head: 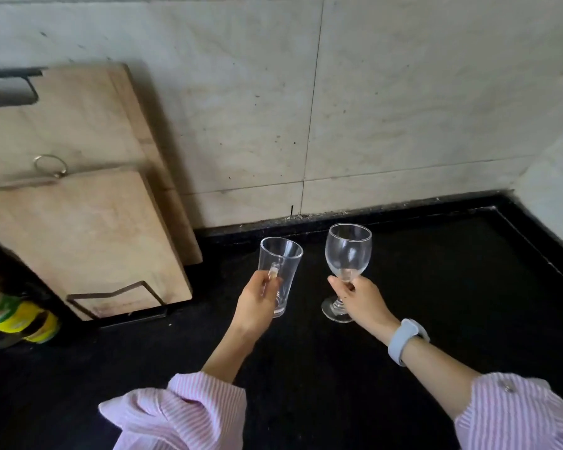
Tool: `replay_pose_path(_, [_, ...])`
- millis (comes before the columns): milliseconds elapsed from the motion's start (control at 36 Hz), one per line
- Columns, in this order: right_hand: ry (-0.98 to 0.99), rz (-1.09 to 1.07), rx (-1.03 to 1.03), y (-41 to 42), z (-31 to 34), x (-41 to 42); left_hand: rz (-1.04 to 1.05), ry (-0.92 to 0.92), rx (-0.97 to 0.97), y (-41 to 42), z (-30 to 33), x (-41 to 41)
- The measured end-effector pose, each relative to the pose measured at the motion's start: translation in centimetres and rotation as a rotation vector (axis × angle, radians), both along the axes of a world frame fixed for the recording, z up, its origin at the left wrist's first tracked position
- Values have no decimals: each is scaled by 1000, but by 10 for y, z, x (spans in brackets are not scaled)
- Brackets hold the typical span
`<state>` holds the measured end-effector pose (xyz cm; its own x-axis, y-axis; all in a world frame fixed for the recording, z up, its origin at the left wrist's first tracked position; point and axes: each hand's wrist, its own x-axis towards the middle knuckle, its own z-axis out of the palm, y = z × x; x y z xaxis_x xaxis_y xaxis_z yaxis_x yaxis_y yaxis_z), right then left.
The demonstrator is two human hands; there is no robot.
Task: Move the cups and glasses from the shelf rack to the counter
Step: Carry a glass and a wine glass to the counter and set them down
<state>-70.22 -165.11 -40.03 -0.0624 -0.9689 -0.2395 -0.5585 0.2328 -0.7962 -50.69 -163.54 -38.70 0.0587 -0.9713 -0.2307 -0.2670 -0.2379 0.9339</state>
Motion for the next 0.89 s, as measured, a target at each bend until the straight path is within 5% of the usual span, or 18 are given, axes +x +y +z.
replay_pose_path(333, [-111, -86, -4, -115, -65, 2, -78, 2, -216, -61, -50, -9])
replay_pose_path(889, [-266, -178, -124, -138, -94, 11, -14, -27, -332, -90, -87, -24])
